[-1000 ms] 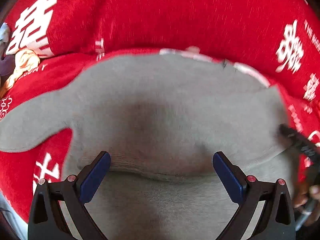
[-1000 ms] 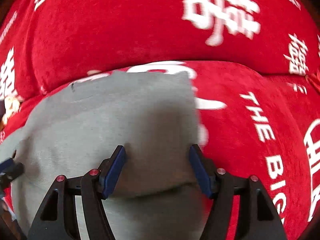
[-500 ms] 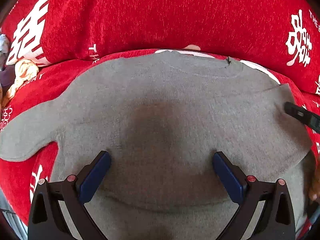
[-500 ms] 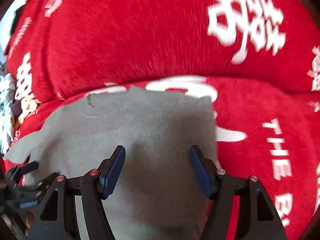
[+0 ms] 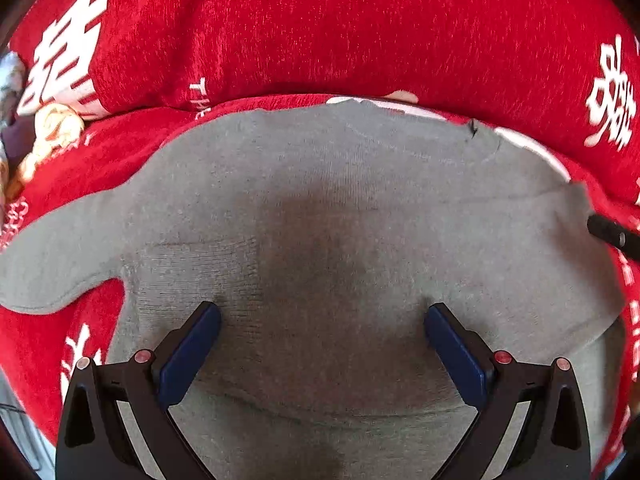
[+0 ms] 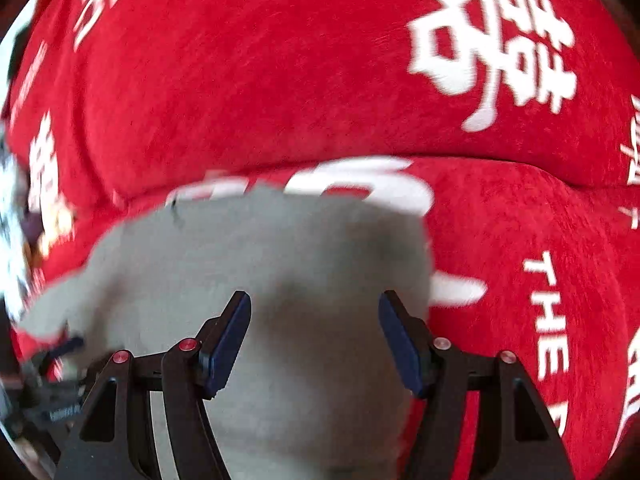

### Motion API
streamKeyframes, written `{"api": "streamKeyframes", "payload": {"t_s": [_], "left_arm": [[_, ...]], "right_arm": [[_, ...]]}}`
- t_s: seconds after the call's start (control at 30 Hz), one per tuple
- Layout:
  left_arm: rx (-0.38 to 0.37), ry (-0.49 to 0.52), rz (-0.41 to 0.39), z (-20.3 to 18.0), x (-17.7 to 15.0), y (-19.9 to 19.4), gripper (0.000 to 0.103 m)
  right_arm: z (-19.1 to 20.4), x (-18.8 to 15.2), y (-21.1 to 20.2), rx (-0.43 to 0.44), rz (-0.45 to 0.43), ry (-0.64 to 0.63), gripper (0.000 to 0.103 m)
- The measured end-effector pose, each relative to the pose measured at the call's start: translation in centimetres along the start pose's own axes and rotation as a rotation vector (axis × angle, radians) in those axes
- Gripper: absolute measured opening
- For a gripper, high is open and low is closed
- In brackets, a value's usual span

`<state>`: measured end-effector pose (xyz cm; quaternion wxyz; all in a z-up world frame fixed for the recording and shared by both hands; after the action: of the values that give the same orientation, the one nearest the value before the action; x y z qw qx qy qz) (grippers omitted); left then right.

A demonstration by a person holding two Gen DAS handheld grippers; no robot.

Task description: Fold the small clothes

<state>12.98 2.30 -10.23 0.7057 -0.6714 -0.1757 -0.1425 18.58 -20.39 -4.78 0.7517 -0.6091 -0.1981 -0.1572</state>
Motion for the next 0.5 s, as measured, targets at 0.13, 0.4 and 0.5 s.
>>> {"api": "streamKeyframes", "payload": {"t_s": [0.13, 0.4, 0.5], "left_arm": [[0.004, 0.005, -0.014, 0.6, -1.0, -0.9, 0.103], [-0.018, -0.015, -0.054, 1.6, -4.1, -2.8, 0.103], [-0.032, -0.029, -0.042, 1.7, -5.3, -3.2, 0.103]], "right_arm": [[1.2, -3.5, 0.4, -0.183, -0.026, -0.146, 0.07], [2.0, -8.6, -3.7, -0.214, -0.074, -0.139, 0.077], [2.1, -10.7, -4.9, -0.199, -0.083, -0.112, 0.077]]}}
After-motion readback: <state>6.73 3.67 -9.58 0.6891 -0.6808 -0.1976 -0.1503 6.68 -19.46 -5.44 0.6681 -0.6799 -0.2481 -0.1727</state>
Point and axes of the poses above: each gripper's, at about its wrist camera, not at the fingertips, and y roughly the way its jaws point, z to its left, x to its top, the point moved 10 cm from there along y, roughly the way its jaws point, and after that the axes turned 4 degrees about y, right-handed, at the moved point
